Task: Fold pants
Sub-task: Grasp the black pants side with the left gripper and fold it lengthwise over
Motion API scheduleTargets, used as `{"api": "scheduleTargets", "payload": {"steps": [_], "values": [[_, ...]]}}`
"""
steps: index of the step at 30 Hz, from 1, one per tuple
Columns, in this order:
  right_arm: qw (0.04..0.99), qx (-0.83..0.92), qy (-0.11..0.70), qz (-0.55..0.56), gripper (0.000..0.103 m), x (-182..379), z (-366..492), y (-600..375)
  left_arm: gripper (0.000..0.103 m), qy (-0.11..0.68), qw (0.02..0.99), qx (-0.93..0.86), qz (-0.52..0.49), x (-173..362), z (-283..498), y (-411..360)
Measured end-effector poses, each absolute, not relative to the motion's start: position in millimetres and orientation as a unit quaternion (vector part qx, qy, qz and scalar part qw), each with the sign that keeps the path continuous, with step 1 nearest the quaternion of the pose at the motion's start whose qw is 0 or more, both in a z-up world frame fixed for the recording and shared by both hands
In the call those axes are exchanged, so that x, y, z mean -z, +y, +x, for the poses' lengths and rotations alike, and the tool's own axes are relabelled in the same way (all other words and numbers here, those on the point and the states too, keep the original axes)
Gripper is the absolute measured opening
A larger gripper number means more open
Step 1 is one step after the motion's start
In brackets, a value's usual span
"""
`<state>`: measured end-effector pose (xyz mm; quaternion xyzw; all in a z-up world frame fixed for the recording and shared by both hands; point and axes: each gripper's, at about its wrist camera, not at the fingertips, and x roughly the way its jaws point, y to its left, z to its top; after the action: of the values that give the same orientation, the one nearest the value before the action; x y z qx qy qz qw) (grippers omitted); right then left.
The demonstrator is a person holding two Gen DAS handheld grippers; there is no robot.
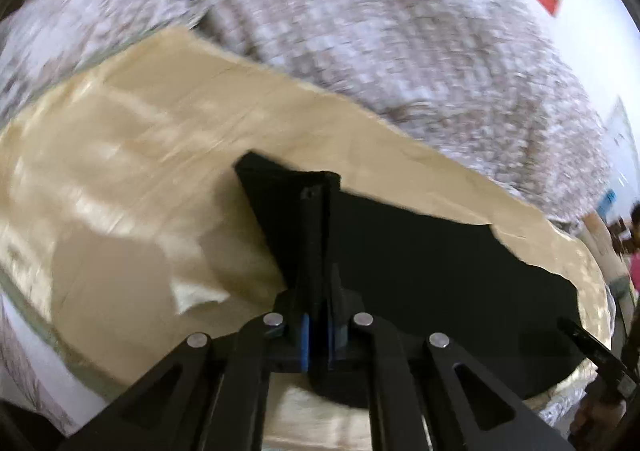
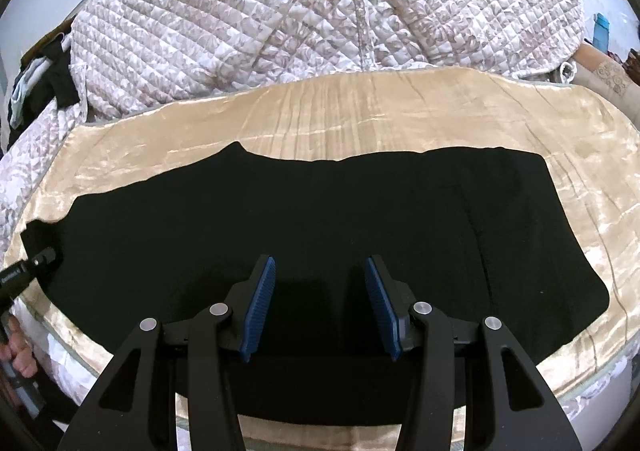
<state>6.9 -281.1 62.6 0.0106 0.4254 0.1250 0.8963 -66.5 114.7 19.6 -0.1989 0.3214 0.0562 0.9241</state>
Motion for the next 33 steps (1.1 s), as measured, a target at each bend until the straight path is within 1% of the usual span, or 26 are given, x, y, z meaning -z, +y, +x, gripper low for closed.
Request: {"api": "scheduleTargets", "payload": {"steps": [6,11,14,16,20,22,23,25,28,30,33], "values": [[0.898,-0.118,0.423,0.037,0.047,-68,7,-294,0.007,0.313,0.936,0.046,-0.157,-53,-30,47],[0.9,-0.102,0.42,0.058,0.047,-72,8,-309,0.007,0.32,0.927,0.143,-0.132,-60,-13,-28],[0.899,-0.092,0.423,0.066,0.047,-72,10,-318,0.007,0.339,0.912,0.199,-0.115,-47,-12,-71],[0.897,-0.085,0.427,0.073,0.047,-71,11,-324,0.007,0.364,0.897,0.23,-0.103,-30,-12,-96],[0.893,-0.08,0.435,0.087,0.047,-67,13,-333,0.008,0.424,0.866,0.246,-0.102,3,-6,-112],[0.891,-0.083,0.436,0.091,0.047,-66,13,-334,0.016,0.421,0.861,0.26,-0.116,-2,-9,-106],[0.891,-0.085,0.436,0.092,0.047,-66,13,-334,0.026,0.422,0.858,0.267,-0.121,-6,-9,-104],[0.89,-0.091,0.436,0.097,0.047,-66,14,-333,0.034,0.412,0.854,0.289,-0.132,-19,-18,-94],[0.884,-0.118,0.439,0.113,0.047,-65,15,-328,0.041,0.396,0.859,0.297,-0.127,-34,-31,-77],[0.882,-0.133,0.438,0.113,0.047,-65,14,-323,0.041,0.388,0.868,0.286,-0.12,-42,-34,-65],[0.877,-0.159,0.437,0.119,0.047,-64,13,-315,0.041,0.374,0.897,0.215,-0.094,-45,-30,-39]]}}
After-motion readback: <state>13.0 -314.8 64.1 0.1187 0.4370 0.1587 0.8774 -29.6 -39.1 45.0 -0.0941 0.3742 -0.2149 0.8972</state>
